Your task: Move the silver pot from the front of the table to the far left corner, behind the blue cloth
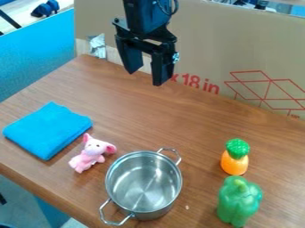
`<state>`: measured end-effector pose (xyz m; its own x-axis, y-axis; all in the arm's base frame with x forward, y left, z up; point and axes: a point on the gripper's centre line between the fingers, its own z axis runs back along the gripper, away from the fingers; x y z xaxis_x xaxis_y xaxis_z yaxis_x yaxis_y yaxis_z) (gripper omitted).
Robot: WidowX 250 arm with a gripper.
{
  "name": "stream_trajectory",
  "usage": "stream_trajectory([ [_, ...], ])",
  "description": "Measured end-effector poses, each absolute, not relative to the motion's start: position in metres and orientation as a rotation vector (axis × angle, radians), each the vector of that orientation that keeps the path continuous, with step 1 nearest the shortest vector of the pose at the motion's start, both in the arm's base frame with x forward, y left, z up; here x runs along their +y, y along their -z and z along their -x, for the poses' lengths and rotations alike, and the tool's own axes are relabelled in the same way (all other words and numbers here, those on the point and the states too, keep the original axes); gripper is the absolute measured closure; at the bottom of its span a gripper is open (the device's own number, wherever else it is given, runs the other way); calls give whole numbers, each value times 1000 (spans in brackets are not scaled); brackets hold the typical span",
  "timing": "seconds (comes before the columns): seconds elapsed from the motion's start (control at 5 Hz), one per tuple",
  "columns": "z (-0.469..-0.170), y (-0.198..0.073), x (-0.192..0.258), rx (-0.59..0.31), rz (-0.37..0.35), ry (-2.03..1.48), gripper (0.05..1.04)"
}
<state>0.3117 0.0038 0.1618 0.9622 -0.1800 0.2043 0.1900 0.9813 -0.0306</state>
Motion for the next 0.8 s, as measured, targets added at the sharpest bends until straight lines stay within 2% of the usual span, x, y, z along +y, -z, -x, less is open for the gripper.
stream_trajectory([
  [0.2, -310, -150, 3, -164, 55, 192, 78],
  [0.4, -296, -137, 1, -138, 135, 270, 78],
  [0.6, -281, -144, 8, -175, 145, 342, 78],
  [0.8, -268, -130, 11, -146, 135, 375, 78],
])
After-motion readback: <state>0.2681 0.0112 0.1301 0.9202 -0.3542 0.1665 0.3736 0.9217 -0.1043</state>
